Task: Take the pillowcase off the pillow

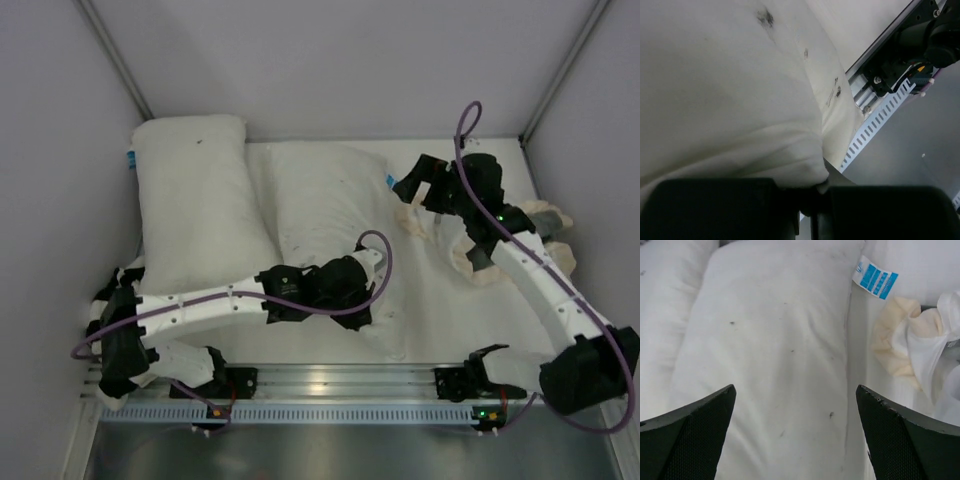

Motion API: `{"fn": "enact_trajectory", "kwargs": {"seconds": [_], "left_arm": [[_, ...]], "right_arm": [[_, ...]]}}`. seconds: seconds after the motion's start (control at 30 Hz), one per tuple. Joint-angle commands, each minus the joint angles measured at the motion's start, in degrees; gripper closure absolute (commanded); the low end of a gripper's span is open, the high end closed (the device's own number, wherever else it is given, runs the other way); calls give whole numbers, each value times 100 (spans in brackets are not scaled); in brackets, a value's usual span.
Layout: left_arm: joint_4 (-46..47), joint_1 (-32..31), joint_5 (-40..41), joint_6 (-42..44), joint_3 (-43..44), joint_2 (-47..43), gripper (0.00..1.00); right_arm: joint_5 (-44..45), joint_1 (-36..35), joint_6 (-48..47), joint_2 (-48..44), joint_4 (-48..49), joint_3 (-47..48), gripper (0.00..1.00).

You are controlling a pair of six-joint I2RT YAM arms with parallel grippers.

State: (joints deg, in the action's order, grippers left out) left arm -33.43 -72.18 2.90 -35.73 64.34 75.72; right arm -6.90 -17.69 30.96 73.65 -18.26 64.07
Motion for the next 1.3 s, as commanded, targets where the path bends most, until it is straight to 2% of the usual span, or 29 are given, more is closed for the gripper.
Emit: {"fn": "enact_trajectory", "kwargs": {"seconds": [0.0,0.23,0.33,0.5,0.6,0.63,0.7,0.77,0.8,0.9,1.0,1.1,1.27], "left_arm": [[1224,178,-798,189,114,380,100],[2330,1020,-2115,-92,18,1470,100],[2604,1364,-2442,-241,-114,1664,100],[3069,1654,-2470,-558,-816,1420,100],[3167,1707,-2285,-672,-1273,1042,98],[3176,1716,-2250,-690,-1370,867,70],[3167,1716,-2232,-708,-1607,603,37],[3158,1716,-2197,-743,-1775,374,12],[3167,1716,-2188,-743,-1915,251,4],[3062,1699,-2171,-760,-2074,-311,1],[2860,1690,-2144,-831,-2293,-1040,1],[2649,1646,-2092,-918,-2548,-2119,1],[2508,1637,-2153,-849,-3119,-3466,1]], "right_arm": [[66,29,-327,-982,-441,-254,1],[575,38,-310,-2238,-705,-1457,1],[558,29,-380,-2530,-688,-1835,1],[663,29,-670,-3154,-652,-2337,0],[1075,38,-670,-3532,-652,-2636,1],[1163,29,-644,-3724,-652,-2776,0],[1478,29,-556,-3884,-661,-2987,1],[1804,29,-390,-4033,-696,-3093,0],[1936,29,-319,-4034,-749,-3120,0],[1947,38,-135,-3876,-863,-3085,0],[1490,29,-125,-3464,-846,-3050,1],[1123,29,-125,-3155,-741,-3163,1],[471,29,23,-3812,57,-3778,0]]}}
